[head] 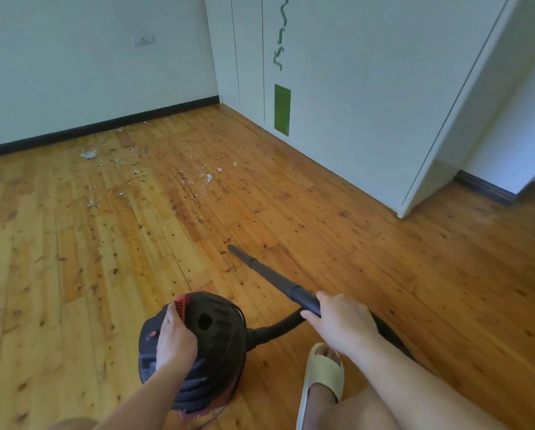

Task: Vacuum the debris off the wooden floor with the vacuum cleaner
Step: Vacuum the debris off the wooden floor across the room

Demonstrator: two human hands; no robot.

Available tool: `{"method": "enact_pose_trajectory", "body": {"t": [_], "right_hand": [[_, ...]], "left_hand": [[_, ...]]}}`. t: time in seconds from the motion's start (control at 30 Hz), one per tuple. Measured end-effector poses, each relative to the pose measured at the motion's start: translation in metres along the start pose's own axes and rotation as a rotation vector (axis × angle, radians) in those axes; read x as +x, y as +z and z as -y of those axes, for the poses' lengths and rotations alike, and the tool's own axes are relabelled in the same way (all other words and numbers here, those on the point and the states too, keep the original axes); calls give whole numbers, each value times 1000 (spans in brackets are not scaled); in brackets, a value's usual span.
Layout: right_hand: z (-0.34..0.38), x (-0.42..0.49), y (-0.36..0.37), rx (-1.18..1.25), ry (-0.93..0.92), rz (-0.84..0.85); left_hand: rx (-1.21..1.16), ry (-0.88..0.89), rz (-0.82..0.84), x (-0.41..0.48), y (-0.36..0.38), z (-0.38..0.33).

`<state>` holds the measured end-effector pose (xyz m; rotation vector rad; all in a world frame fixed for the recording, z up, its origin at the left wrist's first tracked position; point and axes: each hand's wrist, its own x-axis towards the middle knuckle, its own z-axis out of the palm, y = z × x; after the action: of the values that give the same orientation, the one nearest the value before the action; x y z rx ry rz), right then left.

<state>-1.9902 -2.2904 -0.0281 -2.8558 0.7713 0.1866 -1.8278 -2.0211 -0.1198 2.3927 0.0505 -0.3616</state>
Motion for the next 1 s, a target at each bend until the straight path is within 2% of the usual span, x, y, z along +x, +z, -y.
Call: {"method": "enact_pose_trajectory", "body": {"t": [0.23,0.43,0.6,0.83,1.0], "right_hand": [[-2,32,-9,0,66,-79],[-14,44,-10,95,68,5],[2,43,-7,82,50,-17],[28,51,5,65,115,-47],[31,61,9,82,83,-31]], "left_hand": [[-5,-15,-27,16,1,-2],[-3,-17,-27,28,4,-12],[60,86,-22,44,0,-12],[-14,69,-30,57,7,-18],[0,69,-38,69,10,-23]]}}
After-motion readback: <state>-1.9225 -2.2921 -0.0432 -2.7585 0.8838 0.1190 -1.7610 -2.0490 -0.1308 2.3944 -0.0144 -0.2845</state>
